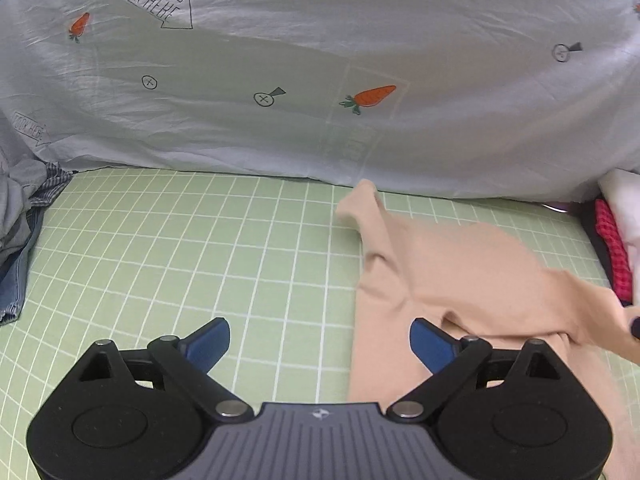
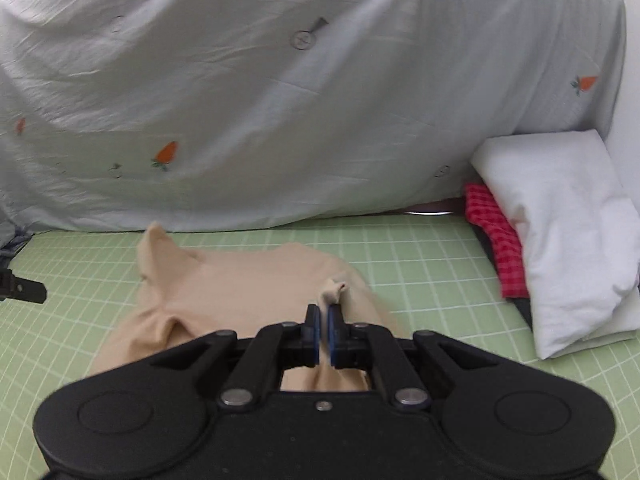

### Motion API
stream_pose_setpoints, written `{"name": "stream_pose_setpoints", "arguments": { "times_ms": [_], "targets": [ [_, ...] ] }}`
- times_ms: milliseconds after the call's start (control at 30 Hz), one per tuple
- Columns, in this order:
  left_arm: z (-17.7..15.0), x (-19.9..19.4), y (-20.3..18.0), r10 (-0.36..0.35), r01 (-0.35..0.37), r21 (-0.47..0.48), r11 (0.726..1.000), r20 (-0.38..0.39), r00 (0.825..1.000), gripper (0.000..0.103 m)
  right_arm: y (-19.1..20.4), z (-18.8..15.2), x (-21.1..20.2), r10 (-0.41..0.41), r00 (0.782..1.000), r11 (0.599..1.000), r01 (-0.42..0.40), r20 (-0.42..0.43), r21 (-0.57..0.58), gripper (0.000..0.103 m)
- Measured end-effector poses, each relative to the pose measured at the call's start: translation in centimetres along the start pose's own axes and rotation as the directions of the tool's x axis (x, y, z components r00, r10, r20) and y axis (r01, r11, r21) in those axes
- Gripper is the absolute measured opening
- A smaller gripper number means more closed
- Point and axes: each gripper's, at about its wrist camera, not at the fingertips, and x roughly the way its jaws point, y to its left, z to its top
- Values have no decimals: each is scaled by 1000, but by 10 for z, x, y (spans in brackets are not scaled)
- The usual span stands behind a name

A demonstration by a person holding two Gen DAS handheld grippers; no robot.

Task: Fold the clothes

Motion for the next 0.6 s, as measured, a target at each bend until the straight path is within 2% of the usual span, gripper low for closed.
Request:
{"name": "stream_pose_setpoints", "arguments": {
  "times_ms": [100,267,300,333,367,400,433,467,533,600],
  "targets": [
    [-26,-19,2,2,-2,6,1000,-20,1000,98,34,-19,-21,70,997,997,-71,-16,-34,4],
    [-63,-44,4,-12,12,-2,1000,-46,999,98,72,-68,-41,168,975,983,-177,-149,-47,5],
    [-70,-47,3,-9,9,-1,1000,-54,998,98,77,-77,-44,171,969,982,-183,-176,-51,9],
    [-76,-50,2,-6,6,1,1000,-63,998,98,79,-83,-47,175,965,981,-187,-196,-46,25],
    [-81,-52,1,-3,4,3,1000,-70,998,98,81,-90,-51,178,960,981,-191,-216,-42,50],
    [-86,-54,0,-2,2,4,1000,-77,997,98,80,-94,-57,166,964,984,-177,-207,-33,62],
    [-90,-56,-1,-1,2,4,1000,-81,997,97,78,-98,-63,154,968,986,-162,-198,-24,79],
    [-94,-56,-3,-3,3,6,1000,-87,996,98,74,-100,-68,141,972,989,-147,-187,-19,91],
    [-101,-57,-8,-5,7,11,1000,-101,995,98,63,-105,-77,104,980,994,-106,-171,-8,103],
    [-107,-54,-16,-12,14,18,1000,-120,993,98,49,-109,-81,56,983,998,-56,-177,7,103]
  ]
}}
